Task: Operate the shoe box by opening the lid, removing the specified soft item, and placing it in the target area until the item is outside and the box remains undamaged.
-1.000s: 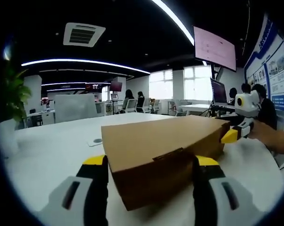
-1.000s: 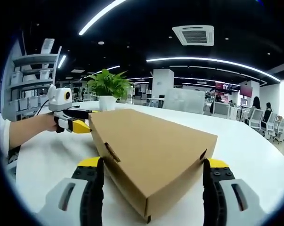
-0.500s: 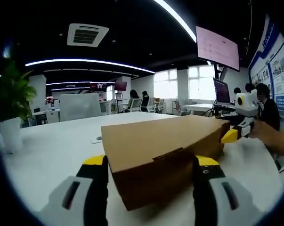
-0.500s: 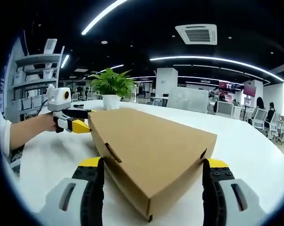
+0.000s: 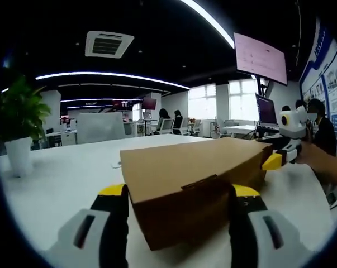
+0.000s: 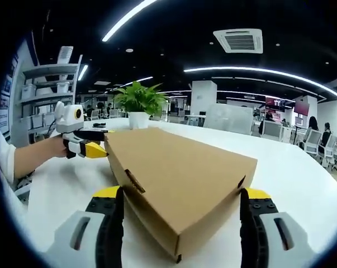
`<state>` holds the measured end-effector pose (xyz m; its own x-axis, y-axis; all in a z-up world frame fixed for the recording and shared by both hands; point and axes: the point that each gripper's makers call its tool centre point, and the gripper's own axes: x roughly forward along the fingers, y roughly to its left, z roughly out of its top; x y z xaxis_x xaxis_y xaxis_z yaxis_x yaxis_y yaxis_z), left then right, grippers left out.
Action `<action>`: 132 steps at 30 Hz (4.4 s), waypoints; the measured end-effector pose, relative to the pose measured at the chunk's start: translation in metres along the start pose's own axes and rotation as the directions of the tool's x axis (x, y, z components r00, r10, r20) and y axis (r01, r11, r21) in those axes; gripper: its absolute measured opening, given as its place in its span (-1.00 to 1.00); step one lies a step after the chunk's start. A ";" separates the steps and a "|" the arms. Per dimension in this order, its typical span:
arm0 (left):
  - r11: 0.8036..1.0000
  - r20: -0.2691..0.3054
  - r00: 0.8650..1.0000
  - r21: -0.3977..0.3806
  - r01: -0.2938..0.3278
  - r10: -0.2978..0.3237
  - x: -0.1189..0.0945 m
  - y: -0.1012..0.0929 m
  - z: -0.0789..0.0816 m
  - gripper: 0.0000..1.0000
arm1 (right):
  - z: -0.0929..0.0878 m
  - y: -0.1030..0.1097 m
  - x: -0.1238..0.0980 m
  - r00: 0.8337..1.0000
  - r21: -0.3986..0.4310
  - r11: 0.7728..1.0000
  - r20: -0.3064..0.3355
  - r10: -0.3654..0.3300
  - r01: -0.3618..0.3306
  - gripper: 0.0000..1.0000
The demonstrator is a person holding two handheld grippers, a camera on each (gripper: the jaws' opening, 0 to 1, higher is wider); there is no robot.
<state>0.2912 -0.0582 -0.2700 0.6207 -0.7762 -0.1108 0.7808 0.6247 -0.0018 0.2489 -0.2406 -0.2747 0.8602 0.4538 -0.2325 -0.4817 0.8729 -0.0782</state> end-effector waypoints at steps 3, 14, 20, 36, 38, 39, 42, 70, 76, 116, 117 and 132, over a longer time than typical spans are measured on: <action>1.000 0.009 1.000 -0.002 -0.005 0.005 0.000 0.000 0.000 0.48 | -0.001 0.000 -0.001 1.000 0.000 1.000 0.009 0.003 -0.003 0.75; 1.000 0.022 0.999 -0.002 -0.030 0.030 -0.008 -0.011 -0.001 0.47 | -0.003 0.002 -0.007 1.000 -0.018 1.000 0.018 0.020 -0.020 0.77; 0.999 0.027 0.998 -0.004 -0.049 0.050 -0.011 -0.015 -0.001 0.48 | -0.003 0.005 -0.009 0.999 -0.020 0.999 0.012 0.032 -0.031 0.77; 0.997 0.009 0.997 -0.004 -0.075 0.075 -0.019 -0.024 -0.001 0.48 | -0.003 0.010 -0.015 0.999 -0.020 0.999 0.027 0.036 -0.035 0.80; 0.997 0.013 0.997 -0.005 -0.075 0.075 -0.020 -0.025 -0.001 0.48 | -0.004 0.011 -0.016 0.999 -0.021 0.999 0.024 0.037 -0.037 0.80; 0.997 0.014 0.997 -0.005 -0.076 0.076 -0.020 -0.025 -0.001 0.48 | -0.004 0.011 -0.017 0.999 -0.022 0.999 0.026 0.038 -0.037 0.80; 0.997 0.012 0.997 -0.005 -0.081 0.081 -0.024 -0.028 -0.001 0.48 | -0.004 0.013 -0.020 0.999 -0.023 0.999 0.034 0.042 -0.041 0.79; 0.990 0.011 0.991 0.028 -0.136 0.136 -0.053 -0.048 -0.006 0.43 | -0.005 0.027 -0.033 0.993 -0.039 0.993 0.035 0.112 -0.110 0.79; 0.988 0.011 0.989 0.027 -0.150 0.150 -0.058 -0.050 -0.006 0.43 | -0.005 0.030 -0.034 0.991 -0.044 0.991 0.039 0.127 -0.125 0.79; 0.982 0.019 0.982 -0.003 -0.187 0.187 -0.060 -0.048 -0.006 0.42 | -0.007 0.026 -0.029 0.984 -0.049 0.984 0.052 0.173 -0.170 0.80; 0.983 0.016 0.983 -0.003 -0.185 0.185 -0.060 -0.048 -0.006 0.42 | -0.007 0.026 -0.029 0.984 -0.049 0.984 0.050 0.173 -0.170 0.80; 0.975 -0.024 0.975 -0.009 -0.220 0.220 -0.058 -0.051 -0.007 0.48 | -0.007 0.029 -0.032 0.991 -0.031 0.990 -0.014 0.134 -0.134 0.78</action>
<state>0.2150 -0.0441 -0.2700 0.7752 -0.6177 -0.1321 0.6245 0.7809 0.0135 0.2059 -0.2309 -0.2766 0.7855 0.5643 -0.2540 -0.5979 0.7980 -0.0759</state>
